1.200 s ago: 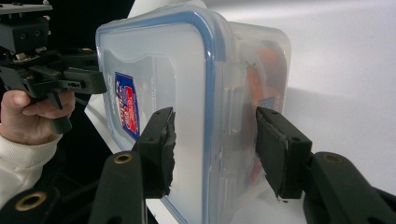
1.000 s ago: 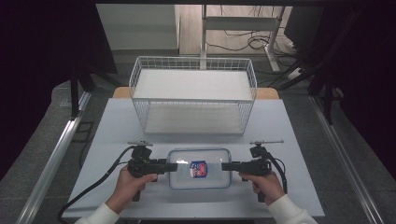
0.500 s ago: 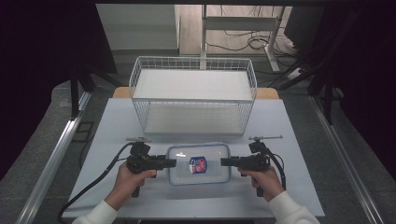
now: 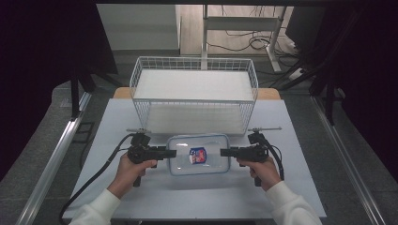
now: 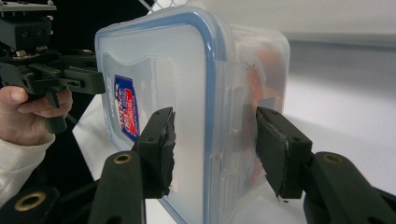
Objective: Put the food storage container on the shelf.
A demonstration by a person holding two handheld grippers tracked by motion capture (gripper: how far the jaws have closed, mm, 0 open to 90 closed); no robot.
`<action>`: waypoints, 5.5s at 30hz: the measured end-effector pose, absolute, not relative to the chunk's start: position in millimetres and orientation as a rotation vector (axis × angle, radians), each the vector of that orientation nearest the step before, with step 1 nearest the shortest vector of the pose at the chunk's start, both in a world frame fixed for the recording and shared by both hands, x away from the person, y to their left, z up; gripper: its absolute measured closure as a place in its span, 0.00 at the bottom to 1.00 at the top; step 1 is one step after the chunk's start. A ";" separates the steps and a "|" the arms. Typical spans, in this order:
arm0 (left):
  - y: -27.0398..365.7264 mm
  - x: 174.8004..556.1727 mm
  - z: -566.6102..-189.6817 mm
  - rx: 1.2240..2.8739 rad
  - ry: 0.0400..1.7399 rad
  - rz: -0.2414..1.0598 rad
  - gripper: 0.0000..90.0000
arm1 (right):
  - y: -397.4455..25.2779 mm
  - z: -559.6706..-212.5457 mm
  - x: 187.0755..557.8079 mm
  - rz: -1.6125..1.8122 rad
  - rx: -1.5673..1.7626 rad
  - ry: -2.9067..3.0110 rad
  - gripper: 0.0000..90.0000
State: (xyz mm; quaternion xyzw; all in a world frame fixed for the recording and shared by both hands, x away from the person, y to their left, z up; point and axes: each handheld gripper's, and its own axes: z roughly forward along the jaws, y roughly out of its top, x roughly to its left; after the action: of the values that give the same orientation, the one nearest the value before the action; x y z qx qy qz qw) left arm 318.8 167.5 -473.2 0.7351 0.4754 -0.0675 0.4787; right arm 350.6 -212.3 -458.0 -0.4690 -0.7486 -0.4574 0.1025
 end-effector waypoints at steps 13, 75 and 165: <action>177.1 363.6 -475.7 1.788 1.131 -0.165 0.55 | -205.3 -462.0 386.5 -1.407 -1.391 -2.218 0.54; 176.6 377.3 -483.9 1.743 1.166 0.043 0.29 | -197.6 -470.5 397.3 -1.578 -1.565 -2.379 0.35; 193.2 256.6 -495.8 2.006 1.062 0.166 0.23 | -81.9 -508.0 411.5 -1.328 -1.351 -2.865 0.99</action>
State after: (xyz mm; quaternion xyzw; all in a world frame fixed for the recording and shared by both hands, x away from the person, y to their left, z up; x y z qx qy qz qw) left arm 256.6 193.2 -495.8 0.8000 0.4236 0.0662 0.4197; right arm 411.5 -81.9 -508.0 -0.3892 -0.8252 -0.3824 -0.1459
